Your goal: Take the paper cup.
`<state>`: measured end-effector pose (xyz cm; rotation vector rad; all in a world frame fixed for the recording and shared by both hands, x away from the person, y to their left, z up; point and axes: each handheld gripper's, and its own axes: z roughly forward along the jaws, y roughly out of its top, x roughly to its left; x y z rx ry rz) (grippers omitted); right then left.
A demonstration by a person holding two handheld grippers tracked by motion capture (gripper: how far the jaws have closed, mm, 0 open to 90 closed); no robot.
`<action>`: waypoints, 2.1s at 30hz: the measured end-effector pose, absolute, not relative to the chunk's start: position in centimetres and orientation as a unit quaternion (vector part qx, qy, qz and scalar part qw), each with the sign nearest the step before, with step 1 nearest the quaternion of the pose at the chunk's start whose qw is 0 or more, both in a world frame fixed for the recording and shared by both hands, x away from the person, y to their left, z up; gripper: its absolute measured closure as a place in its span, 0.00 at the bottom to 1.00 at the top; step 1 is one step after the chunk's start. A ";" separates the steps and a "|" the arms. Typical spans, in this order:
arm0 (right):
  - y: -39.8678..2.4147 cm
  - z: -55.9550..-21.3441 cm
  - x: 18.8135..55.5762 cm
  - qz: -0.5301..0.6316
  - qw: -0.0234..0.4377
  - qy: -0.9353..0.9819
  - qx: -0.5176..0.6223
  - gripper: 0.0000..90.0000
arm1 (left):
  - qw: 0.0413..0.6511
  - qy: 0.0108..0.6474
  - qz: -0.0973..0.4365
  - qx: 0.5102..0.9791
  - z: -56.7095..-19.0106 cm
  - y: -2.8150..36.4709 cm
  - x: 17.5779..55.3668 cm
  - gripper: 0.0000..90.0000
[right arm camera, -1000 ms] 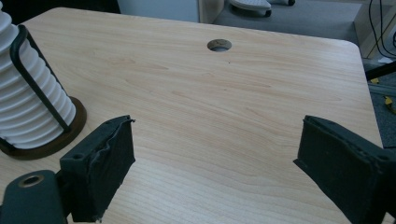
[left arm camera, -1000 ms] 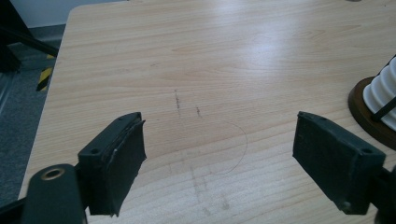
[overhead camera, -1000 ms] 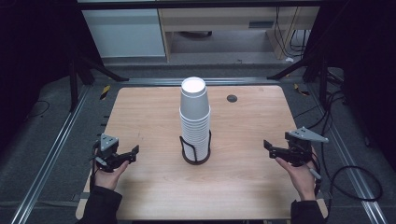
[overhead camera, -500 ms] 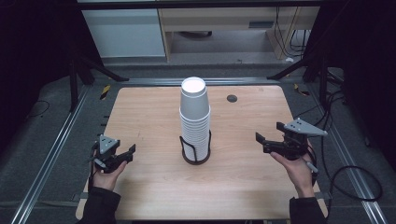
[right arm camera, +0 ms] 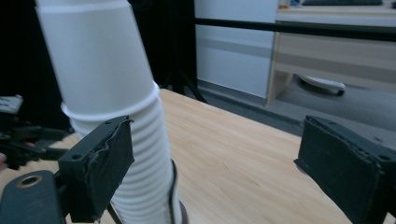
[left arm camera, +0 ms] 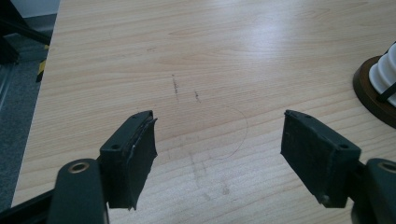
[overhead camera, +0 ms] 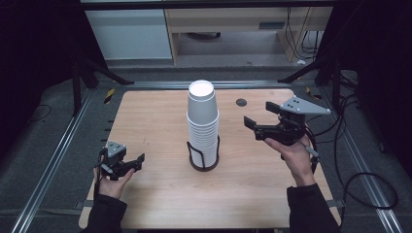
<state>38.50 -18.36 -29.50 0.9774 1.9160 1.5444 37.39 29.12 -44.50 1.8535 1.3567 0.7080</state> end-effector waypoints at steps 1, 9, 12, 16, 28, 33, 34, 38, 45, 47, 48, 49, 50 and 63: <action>-17.9 -29.1 38.6 0.566 0.244 0.704 0.352 0.11 | 0.362 0.525 0.273 0.720 -44.5 29.1 37.4 0.28; -14.4 -26.6 39.0 0.584 0.234 0.712 0.312 0.10 | 0.359 0.515 0.274 0.729 -44.7 28.6 37.4 0.25; -13.4 -26.3 39.2 0.587 0.230 0.713 0.306 0.10 | 0.359 0.511 0.274 0.732 -44.7 28.5 37.4 0.24; -11.9 -26.3 39.8 0.595 0.215 0.713 0.301 0.10 | 0.358 0.508 0.273 0.735 -44.9 28.4 37.4 0.24; -7.5 -27.4 41.6 0.580 0.197 0.739 0.281 0.08 | 0.358 0.499 0.278 0.739 -44.9 28.1 37.4 0.22; -6.3 -28.3 42.3 0.564 0.202 0.748 0.286 0.07 | 0.358 0.499 0.277 0.739 -44.9 28.1 37.4 0.23; -6.1 -28.4 42.4 0.561 0.203 0.749 0.287 0.07 | 0.358 0.499 0.277 0.739 -44.9 28.1 37.4 0.23; -5.5 -28.9 43.0 0.560 0.201 0.749 0.291 0.07 | 0.359 0.497 0.277 0.740 -44.9 28.0 37.4 0.23; -5.1 -29.5 43.6 0.564 0.193 0.746 0.298 0.09 | 0.356 0.495 0.276 0.743 -45.0 27.8 37.4 0.23; -5.0 -29.5 43.5 0.564 0.195 0.748 0.291 0.13 | 0.356 0.494 0.275 0.744 -45.0 27.8 37.4 0.23; -4.9 -29.5 43.3 0.564 0.198 0.749 0.287 0.13 | 0.356 0.495 0.275 0.744 -45.0 27.8 37.4 0.23; -4.9 -29.5 43.3 0.562 0.203 0.748 0.288 0.14 | 0.356 0.495 0.275 0.743 -45.0 27.9 37.4 0.23; -4.9 -29.5 43.3 0.562 0.202 0.748 0.289 0.14 | 0.356 0.496 0.274 0.743 -45.0 27.9 37.4 0.23; -5.1 -28.5 43.2 0.571 0.211 0.745 0.274 0.16 | 0.359 0.496 0.272 0.742 -45.0 27.9 37.5 0.23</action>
